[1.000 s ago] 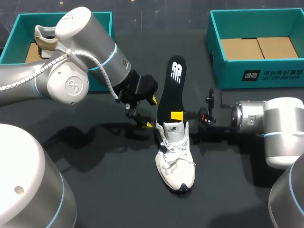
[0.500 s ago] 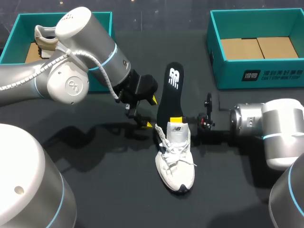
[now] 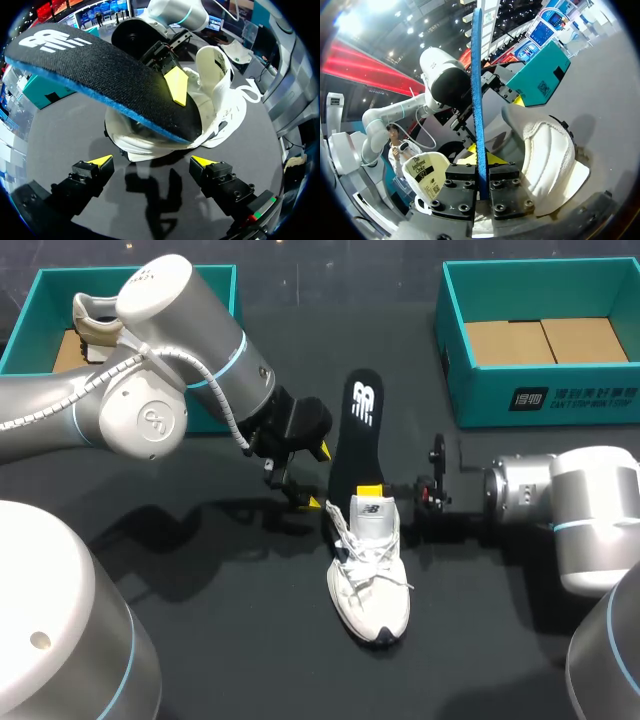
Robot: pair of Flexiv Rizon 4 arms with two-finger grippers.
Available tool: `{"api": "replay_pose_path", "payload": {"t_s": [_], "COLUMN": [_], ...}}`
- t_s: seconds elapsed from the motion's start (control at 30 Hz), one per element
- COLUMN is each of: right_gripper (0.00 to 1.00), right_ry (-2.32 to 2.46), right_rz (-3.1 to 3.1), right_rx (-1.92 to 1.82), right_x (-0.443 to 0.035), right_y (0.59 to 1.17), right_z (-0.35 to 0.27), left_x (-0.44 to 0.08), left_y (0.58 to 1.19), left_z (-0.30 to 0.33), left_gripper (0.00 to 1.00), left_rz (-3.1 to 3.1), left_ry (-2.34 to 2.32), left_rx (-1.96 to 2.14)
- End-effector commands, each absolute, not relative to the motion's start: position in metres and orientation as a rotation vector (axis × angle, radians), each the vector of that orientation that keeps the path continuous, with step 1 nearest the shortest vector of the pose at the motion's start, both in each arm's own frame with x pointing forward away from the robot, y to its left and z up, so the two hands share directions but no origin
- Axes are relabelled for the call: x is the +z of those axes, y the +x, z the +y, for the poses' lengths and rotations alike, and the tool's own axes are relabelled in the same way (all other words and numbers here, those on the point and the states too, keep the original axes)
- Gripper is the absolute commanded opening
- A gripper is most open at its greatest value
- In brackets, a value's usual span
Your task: Take the shoe out of the shoebox, open the shoe tongue, remove and reinsert the insole, then place the shoe into the shoebox
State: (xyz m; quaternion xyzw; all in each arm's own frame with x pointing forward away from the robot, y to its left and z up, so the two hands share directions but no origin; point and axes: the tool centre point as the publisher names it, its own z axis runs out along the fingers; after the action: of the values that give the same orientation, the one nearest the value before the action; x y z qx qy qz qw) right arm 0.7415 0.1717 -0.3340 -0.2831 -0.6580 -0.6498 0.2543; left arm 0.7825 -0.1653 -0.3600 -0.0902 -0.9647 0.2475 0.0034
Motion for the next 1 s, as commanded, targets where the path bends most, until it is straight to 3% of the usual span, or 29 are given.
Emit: {"api": "replay_pose_path", "payload": {"t_s": [0.03, 0.6, 1.0], "right_gripper": [0.07, 0.20, 0.22], "right_ry": [-0.762, -0.736, -0.707], "right_rz": [-1.794, -1.835, -1.865], "right_rx": [-1.759, -1.761, -1.756], "right_x": [-0.335, -0.324, -0.315], "right_y": [0.740, 0.744, 0.749], "right_z": [0.174, 0.174, 0.174], "left_x": [-0.360, -0.360, -0.360], "left_y": [0.783, 0.783, 0.783], "left_z": [-0.166, -0.166, -0.166], "left_gripper": [1.00, 1.00, 1.00], "left_rz": [-3.026, -3.026, -3.026], "left_ry": [-0.283, -0.283, -0.283], "left_rx": [0.771, 0.771, 0.771]}}
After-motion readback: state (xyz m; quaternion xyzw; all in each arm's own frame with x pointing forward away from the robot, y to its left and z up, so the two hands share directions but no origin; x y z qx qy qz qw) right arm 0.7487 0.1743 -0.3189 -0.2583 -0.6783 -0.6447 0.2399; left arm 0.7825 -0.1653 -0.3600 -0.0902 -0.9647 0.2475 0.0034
